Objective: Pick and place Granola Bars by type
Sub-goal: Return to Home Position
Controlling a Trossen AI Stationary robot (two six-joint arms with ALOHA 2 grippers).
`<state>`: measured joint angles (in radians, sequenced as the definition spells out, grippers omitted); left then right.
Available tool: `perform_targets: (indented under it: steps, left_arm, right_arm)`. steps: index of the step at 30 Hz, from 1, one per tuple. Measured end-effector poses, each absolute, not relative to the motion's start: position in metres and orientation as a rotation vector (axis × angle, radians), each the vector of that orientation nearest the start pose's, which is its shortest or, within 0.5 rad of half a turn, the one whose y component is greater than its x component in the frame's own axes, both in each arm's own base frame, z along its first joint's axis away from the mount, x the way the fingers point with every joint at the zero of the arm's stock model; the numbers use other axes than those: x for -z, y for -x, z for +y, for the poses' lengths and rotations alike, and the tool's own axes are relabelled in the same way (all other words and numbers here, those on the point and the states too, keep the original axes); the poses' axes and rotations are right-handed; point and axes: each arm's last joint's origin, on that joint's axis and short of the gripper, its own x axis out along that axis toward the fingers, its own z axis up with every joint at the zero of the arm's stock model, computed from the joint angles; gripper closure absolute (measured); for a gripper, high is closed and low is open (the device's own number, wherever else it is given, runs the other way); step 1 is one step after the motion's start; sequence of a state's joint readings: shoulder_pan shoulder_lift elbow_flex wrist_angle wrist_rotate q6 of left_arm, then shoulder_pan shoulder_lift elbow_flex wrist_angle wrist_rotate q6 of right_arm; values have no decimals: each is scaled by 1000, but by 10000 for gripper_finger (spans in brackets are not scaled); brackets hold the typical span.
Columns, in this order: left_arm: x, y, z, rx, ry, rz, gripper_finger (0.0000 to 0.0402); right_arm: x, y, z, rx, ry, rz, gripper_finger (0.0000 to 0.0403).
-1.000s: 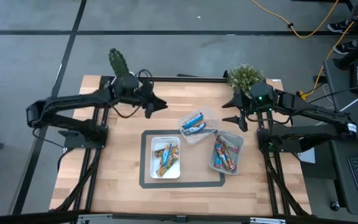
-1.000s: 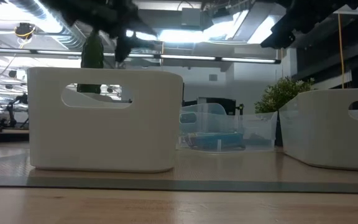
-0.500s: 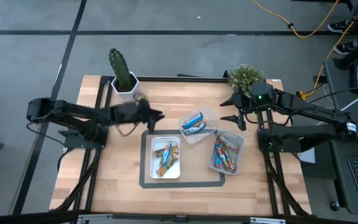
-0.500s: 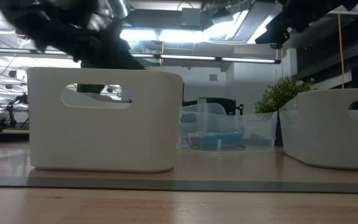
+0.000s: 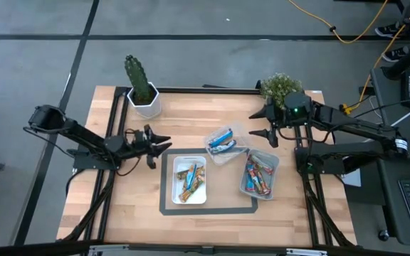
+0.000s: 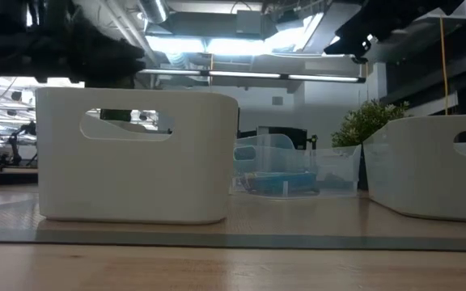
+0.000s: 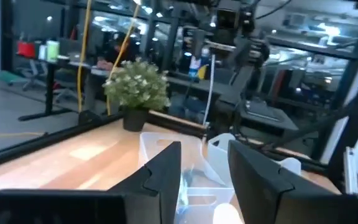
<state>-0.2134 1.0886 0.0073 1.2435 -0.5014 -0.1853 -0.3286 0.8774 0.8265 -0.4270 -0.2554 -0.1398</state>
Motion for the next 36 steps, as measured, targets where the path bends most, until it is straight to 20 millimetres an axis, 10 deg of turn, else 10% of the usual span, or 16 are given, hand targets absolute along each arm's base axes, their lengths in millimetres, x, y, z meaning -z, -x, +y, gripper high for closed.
perform_targets:
  steps: [24, 36]
  left_arm:
    - [-124, -157, -23, 2, 74, 267, 276]
    - [-152, -133, -16, -6, 95, 144, 276]
  right_arm:
    - [-310, -180, -58, 129, 19, 462, 107]
    - [-313, -182, -60, 166, 59, 427, 107]
